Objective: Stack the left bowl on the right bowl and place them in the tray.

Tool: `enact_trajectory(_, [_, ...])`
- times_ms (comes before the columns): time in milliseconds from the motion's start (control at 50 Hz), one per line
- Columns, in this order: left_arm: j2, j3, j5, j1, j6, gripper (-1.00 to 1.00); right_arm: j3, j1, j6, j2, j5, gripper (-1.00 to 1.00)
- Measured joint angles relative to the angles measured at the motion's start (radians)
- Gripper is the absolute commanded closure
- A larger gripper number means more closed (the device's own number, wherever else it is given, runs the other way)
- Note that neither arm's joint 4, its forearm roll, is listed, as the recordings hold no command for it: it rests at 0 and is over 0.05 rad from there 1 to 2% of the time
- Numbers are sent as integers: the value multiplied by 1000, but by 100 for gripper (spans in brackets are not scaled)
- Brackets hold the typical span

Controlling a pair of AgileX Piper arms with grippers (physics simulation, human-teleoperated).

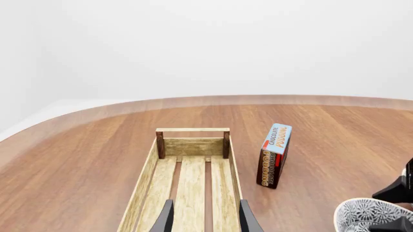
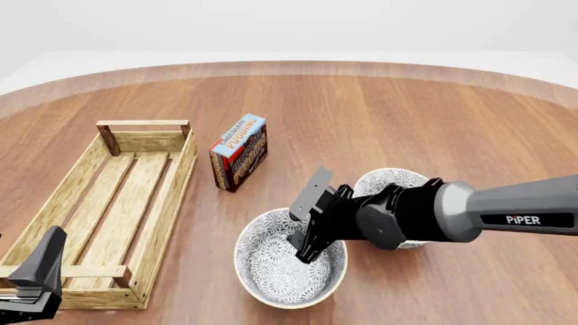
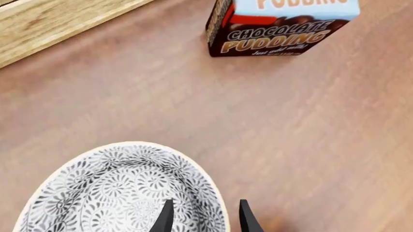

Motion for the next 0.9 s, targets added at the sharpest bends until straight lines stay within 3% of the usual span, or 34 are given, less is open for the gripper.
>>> enact_trajectory(80, [0, 0, 0, 0, 0, -100, 1, 1, 2, 3, -1, -100])
enact_trajectory(100, [0, 0, 0, 0, 0, -100, 1, 1, 2, 3, -1, 100])
enact_trajectory(500, [0, 0, 0, 0, 0, -100, 14, -24, -56, -29, 7, 100])
enact_trajectory(900, [0, 0, 0, 0, 0, -100, -19, -71, -126, -263, 91, 100])
